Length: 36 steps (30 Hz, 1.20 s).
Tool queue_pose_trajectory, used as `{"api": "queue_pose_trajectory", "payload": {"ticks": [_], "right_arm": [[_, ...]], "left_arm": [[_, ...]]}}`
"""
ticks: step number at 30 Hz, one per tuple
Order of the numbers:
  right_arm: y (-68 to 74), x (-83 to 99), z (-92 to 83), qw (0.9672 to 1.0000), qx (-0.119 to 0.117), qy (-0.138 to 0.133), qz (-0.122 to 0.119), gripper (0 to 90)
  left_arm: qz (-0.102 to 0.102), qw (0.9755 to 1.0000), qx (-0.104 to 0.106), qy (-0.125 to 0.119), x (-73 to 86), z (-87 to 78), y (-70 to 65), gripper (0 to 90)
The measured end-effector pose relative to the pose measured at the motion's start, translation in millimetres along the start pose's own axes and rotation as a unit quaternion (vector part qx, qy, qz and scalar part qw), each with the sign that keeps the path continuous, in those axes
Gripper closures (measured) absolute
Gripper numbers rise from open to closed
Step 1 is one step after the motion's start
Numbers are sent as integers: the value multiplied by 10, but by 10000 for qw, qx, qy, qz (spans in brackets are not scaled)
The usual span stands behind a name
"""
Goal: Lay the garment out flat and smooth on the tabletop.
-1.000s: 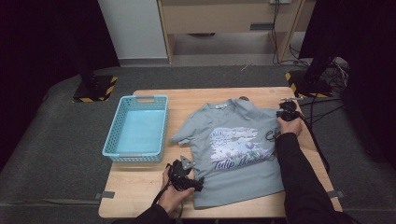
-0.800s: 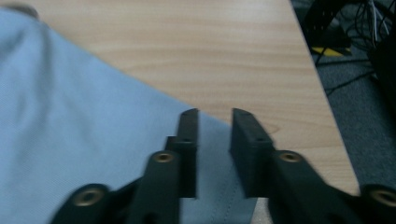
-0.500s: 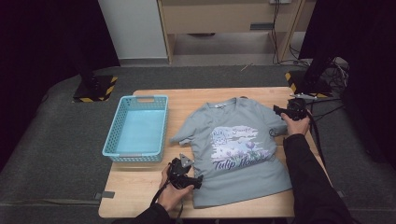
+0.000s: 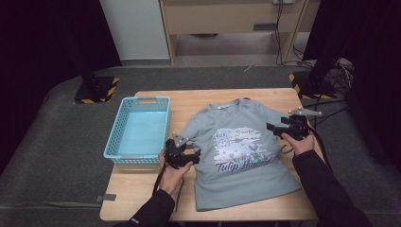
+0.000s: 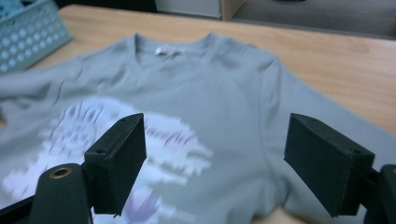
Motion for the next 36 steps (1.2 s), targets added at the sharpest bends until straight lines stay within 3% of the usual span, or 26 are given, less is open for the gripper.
{"api": "queue_pose_trajectory", "payload": {"ticks": [2, 7, 10, 16, 20, 31, 36], "right_arm": [[87, 106, -71, 9998, -77, 102, -124, 190], [277, 356, -209, 9984, -267, 363, -329, 174], [352, 477, -253, 9972, -400, 523, -346, 166], [453, 579, -284, 9949, -590, 723, -389, 160], [478, 598, -259, 9936, -670, 812, -402, 157], [551, 633, -198, 9891, -836, 1074, -569, 148], [584, 662, -167, 9872, -862, 1179, -636, 144]], "left_arm": [[-91, 9999, -52, -47, -58, 70, 50, 222], [-87, 9995, -296, -21, -166, 239, 139, 269], [-128, 9982, -572, 101, -235, 434, 261, 294], [-253, 9971, -640, 341, -266, 650, 357, 314], [-127, 9955, -814, 475, -251, 758, 379, 349], [-66, 9936, -842, 749, -211, 850, 407, 636], [37, 9936, -818, 779, -243, 859, 380, 687]]}}
Point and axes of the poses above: each handheld gripper's, and its own axes: z roughly forward along the jaws, x roughly out of its underside, y roughly to its left, the point moved 2 cm from there along z, roughly forward along the jaws, and after that the axes turned 3 degrees about -z, right-handed, at the moved point
